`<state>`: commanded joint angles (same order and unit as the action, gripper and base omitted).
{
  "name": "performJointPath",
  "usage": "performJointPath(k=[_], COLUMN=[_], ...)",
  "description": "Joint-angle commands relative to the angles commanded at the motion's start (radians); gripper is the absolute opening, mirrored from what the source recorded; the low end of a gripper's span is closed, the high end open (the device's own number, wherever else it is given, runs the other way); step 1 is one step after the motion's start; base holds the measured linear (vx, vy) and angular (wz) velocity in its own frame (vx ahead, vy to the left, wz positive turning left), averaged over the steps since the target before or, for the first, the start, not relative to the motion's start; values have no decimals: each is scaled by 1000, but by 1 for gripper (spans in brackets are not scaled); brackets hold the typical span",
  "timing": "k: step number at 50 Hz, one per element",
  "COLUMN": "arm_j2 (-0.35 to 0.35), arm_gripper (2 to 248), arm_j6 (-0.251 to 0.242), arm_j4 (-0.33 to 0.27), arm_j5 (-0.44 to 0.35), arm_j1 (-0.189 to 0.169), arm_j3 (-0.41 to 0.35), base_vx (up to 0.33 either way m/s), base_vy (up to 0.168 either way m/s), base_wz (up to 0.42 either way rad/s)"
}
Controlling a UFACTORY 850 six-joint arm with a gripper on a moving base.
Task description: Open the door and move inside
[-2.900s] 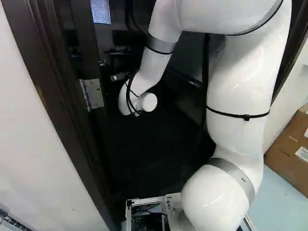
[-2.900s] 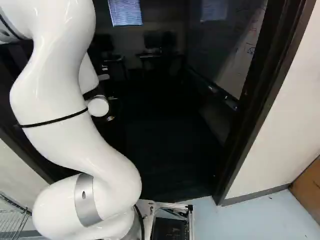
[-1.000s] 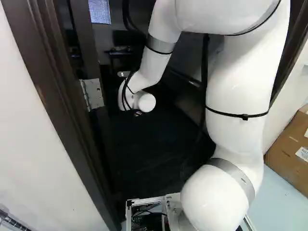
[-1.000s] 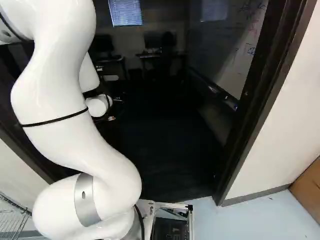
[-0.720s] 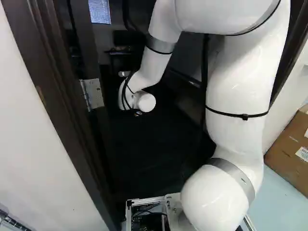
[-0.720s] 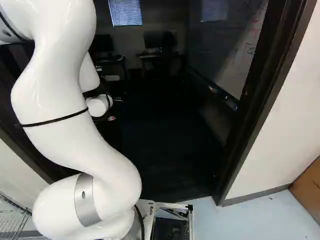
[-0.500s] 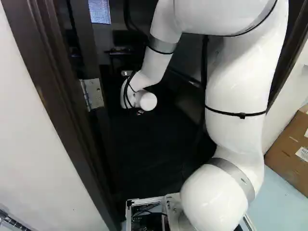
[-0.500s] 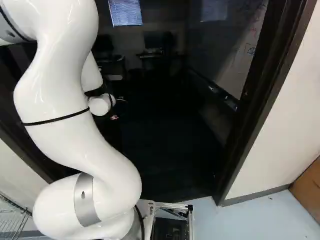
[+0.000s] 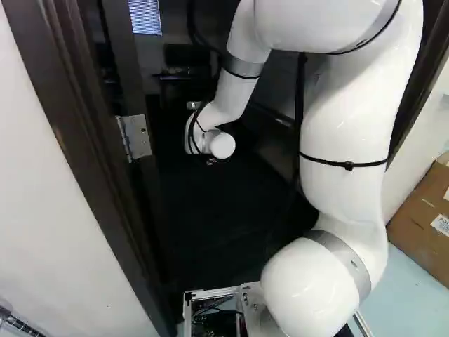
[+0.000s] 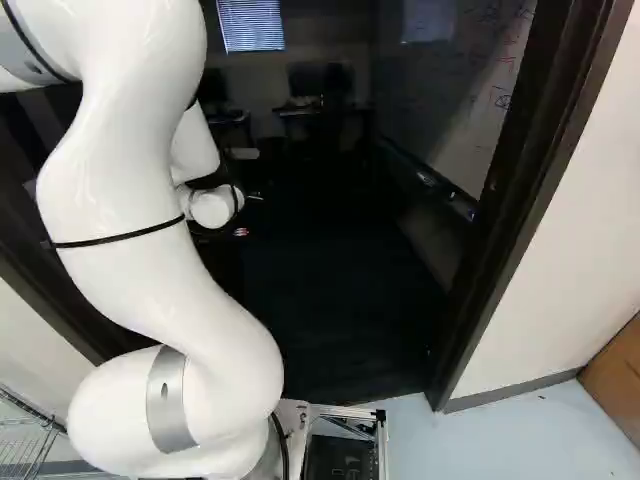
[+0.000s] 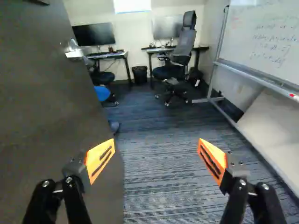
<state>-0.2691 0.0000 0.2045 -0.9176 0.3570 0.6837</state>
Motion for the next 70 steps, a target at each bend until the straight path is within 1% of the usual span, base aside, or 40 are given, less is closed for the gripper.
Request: performJointPath(k=[39, 70], arm_j2=[49, 122], arm_gripper=[247, 247], arm_j6=[0, 0], arm_j4=[0, 0], arm_j5=[0, 0], arm_j1=[-112, -200], arm_j3=[-57, -140], base_vx=[0, 0], base_vy=[0, 0], base_wz=[0, 0])
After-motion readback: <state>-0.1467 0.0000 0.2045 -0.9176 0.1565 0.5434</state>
